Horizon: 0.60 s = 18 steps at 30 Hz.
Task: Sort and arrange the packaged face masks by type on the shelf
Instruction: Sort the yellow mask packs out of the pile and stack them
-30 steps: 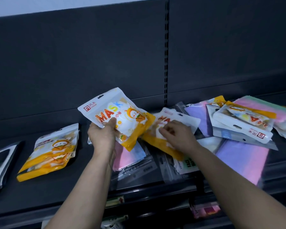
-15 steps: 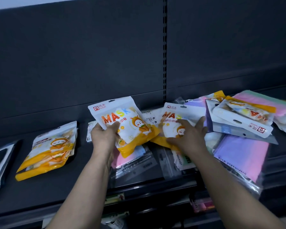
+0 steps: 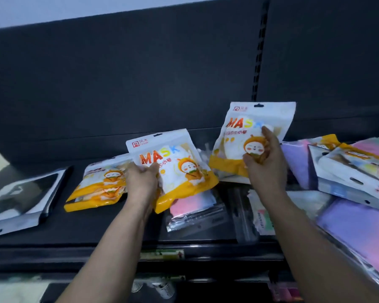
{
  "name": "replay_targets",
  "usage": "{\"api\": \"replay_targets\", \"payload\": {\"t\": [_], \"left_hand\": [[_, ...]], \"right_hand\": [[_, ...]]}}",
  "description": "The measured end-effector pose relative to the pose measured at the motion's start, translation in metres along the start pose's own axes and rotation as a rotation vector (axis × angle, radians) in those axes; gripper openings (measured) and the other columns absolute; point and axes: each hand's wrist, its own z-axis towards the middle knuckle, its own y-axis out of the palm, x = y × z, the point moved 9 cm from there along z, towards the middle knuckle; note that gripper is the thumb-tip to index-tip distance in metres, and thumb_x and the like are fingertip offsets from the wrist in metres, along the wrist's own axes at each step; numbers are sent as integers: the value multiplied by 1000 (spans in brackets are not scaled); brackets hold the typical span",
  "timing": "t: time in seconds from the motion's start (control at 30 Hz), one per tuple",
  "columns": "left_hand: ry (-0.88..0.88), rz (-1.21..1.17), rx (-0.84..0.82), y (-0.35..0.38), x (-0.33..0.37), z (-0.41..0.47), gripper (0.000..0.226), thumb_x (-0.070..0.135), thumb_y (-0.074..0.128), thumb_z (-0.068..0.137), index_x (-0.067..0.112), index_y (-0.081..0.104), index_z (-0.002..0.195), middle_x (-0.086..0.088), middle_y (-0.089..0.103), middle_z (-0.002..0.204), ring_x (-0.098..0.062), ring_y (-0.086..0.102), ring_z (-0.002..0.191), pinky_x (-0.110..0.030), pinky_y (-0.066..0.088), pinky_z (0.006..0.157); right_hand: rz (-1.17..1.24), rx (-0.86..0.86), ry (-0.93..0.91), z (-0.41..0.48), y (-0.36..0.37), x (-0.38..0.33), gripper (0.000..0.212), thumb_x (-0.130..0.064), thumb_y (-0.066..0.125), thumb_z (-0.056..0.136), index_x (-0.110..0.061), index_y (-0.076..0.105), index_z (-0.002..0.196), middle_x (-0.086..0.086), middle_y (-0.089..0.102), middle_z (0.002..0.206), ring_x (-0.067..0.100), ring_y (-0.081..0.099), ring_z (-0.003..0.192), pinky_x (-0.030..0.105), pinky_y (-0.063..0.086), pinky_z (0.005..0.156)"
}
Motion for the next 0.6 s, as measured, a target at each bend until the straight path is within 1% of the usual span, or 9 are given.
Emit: {"api": "replay_targets", "payload": {"t": [0.07, 0.13, 0.2, 0.27, 0.4, 0.47, 0.53, 0.57, 0.6], "left_hand": [[41, 51, 44, -35, 5, 12, 15, 22, 62, 87, 14, 50, 86, -11, 64, 80, -33, 64, 67, -36, 49, 58], [59, 86, 86, -77, 8, 26, 18, 25, 62, 81, 11, 51, 79, -16, 61, 71, -38, 63, 61, -37, 46, 56], [37, 124, 141, -120, 13, 34, 19, 18, 60, 87, 5, 52, 76, -26, 54, 66, -24, 53, 43, -29, 43, 48], [-8, 92, 157, -153, 12, 39, 16, 11, 57, 93, 5, 50, 80, -17, 54, 64, -14, 49, 39, -22, 42, 41], [-91, 50, 130, -191, 13, 70, 8, 11, 60, 94, 5, 57, 90, -11, 59, 72, -20, 54, 56, -30, 46, 54], [-83, 130, 138, -197, 21, 100, 26, 18, 68, 89, -1, 59, 103, -12, 64, 79, -23, 60, 63, -33, 50, 59], [21, 479, 171, -200, 36, 125, 64, 35, 77, 79, 1, 50, 127, -16, 64, 109, -32, 65, 96, -41, 53, 81], [107, 681, 144, -193, 42, 129, 80, 43, 78, 76, 8, 41, 138, -16, 57, 128, -34, 57, 116, -43, 48, 95], [203, 829, 50, -180, 43, 130, 85, 50, 76, 75, 15, 38, 142, -13, 49, 140, -32, 48, 127, -43, 42, 104]], "right_hand": [[208, -95, 58, -8, 30, -7, 71, 3, 63, 77, -36, 44, 133, -5, 57, 124, 11, 59, 105, 34, 52, 90], [368, -231, 171, -23, 67, -11, 70, 11, 62, 77, -28, 47, 133, -1, 58, 121, 8, 61, 97, 25, 55, 76], [425, -284, 233, -37, 97, -13, 71, 14, 62, 75, -28, 50, 131, -1, 59, 118, 9, 62, 95, 24, 54, 70], [432, -320, 259, -49, 121, -18, 71, 15, 62, 74, -28, 51, 129, -5, 61, 112, 8, 62, 90, 24, 54, 67], [414, -389, 256, -70, 160, -34, 69, 15, 62, 74, -29, 54, 126, -13, 61, 99, 3, 62, 82, 19, 56, 62], [421, -389, 246, -79, 175, -42, 68, 15, 62, 74, -30, 54, 125, -11, 62, 100, 1, 64, 81, 19, 56, 62], [413, -373, 228, -86, 188, -48, 67, 16, 62, 74, -31, 56, 120, -11, 63, 99, 0, 65, 79, 19, 56, 62], [402, -368, 220, -88, 192, -50, 67, 16, 62, 73, -32, 56, 119, -10, 64, 99, 0, 65, 80, 20, 56, 64], [388, -363, 209, -91, 198, -51, 67, 16, 63, 73, -32, 56, 119, -10, 64, 101, 1, 65, 83, 22, 56, 67]]}}
